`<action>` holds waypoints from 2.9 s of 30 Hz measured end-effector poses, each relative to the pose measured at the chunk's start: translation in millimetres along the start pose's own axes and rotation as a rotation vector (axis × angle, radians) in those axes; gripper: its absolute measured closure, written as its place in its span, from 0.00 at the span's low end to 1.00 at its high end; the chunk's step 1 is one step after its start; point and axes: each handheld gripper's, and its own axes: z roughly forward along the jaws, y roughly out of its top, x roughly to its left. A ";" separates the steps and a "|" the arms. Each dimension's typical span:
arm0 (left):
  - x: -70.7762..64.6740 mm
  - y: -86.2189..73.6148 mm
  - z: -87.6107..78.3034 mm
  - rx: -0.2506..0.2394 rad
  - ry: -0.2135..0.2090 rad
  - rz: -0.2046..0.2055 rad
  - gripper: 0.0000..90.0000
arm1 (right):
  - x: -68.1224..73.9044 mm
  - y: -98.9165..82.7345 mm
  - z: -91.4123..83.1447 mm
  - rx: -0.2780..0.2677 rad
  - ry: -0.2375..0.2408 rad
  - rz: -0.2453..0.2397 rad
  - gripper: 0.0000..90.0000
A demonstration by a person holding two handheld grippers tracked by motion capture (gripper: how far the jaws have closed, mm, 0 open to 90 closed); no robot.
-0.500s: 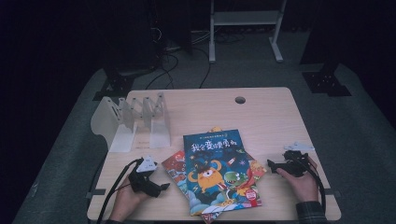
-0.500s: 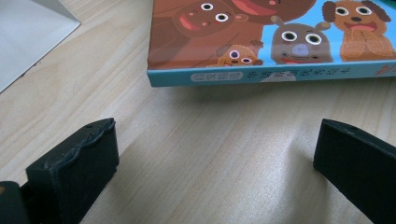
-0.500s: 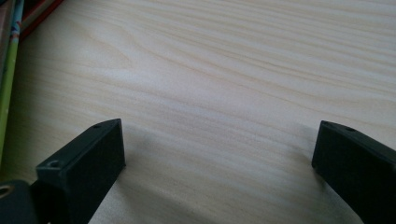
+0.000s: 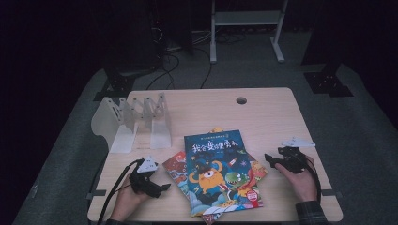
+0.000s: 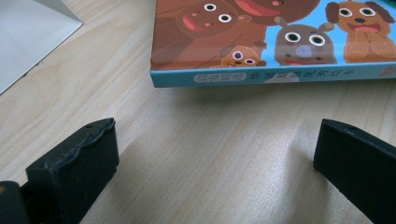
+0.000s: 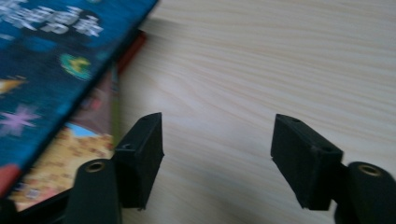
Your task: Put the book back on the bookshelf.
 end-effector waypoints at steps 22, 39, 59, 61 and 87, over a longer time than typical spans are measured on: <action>0.4 17.6 -24.6 -0.091 -0.050 -0.032 0.00 | 54.3 42.4 36.9 0.042 0.196 -0.088 0.46; 7.8 36.4 -19.6 -0.091 -0.062 -0.005 0.00 | 70.1 57.5 59.1 0.083 0.266 -0.120 0.46; 34.2 58.8 -0.3 -0.106 -0.066 -0.029 0.00 | 106.9 75.7 81.4 0.088 0.367 -0.257 0.45; 35.6 59.9 3.8 -0.095 -0.077 -0.033 0.00 | 108.0 75.0 81.0 0.090 0.376 -0.256 0.44; 31.4 58.8 10.9 -0.075 -0.080 -0.027 0.00 | 51.8 -1.6 -19.7 0.011 0.321 -0.260 0.33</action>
